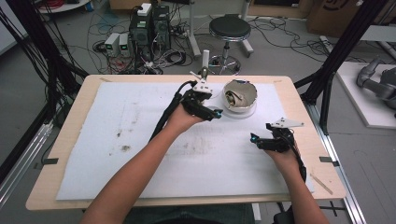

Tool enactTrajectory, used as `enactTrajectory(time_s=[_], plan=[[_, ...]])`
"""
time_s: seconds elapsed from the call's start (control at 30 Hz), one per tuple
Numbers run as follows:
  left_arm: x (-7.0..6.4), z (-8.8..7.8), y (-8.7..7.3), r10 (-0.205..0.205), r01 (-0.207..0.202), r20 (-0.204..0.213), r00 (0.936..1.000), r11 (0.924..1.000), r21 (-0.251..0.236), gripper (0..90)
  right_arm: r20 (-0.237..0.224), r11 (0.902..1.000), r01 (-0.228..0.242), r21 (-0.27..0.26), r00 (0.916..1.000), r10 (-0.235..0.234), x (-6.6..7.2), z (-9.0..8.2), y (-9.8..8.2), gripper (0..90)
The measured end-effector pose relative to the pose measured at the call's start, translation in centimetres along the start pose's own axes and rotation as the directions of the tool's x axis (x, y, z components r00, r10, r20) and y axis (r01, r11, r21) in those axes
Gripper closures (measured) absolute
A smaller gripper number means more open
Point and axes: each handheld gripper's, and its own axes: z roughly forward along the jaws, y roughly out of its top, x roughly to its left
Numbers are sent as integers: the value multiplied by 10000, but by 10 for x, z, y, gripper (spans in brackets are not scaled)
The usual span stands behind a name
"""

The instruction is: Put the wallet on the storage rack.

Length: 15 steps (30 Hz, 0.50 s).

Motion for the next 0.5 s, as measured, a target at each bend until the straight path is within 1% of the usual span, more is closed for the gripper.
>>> enactTrajectory(time_s=[0.03,0.07,0.17,0.2,0.27,0.33,0.37,0.43,0.5], plan=[[-1,-5,-5,-94,95,31,10000,9999,-49,217,11,10000,0,7,10000,0,0,0,0,182],[0,-9,-10,-97,97,33,9999,9999,-63,216,4,10000,44,-5,10000,-44,0,0,0,181],[-1,-23,-24,-359,360,57,9993,9989,-309,209,5,10000,-11,11,10000,11,-1,0,0,181],[-1,-27,-28,-386,385,-9,9993,9987,-335,207,10,10000,8,-13,10000,-8,-1,0,0,182],[-1,-37,-36,-369,366,-73,9993,9986,-385,205,23,10000,-1,-7,10000,1,-1,1,0,181],[0,-45,-44,-233,230,-126,9996,9995,-233,205,50,10000,4,42,10000,-4,0,1,0,182],[1,-49,-49,-166,162,-230,9996,9997,-176,205,47,10000,15,45,10000,-15,0,1,0,181],[2,-56,-56,-254,249,-283,9993,9995,-178,205,57,9999,94,47,9999,-95,0,2,1,181],[2,-64,-63,-346,337,-384,9987,9991,-252,204,56,10000,56,56,10000,-57,1,2,1,181]])
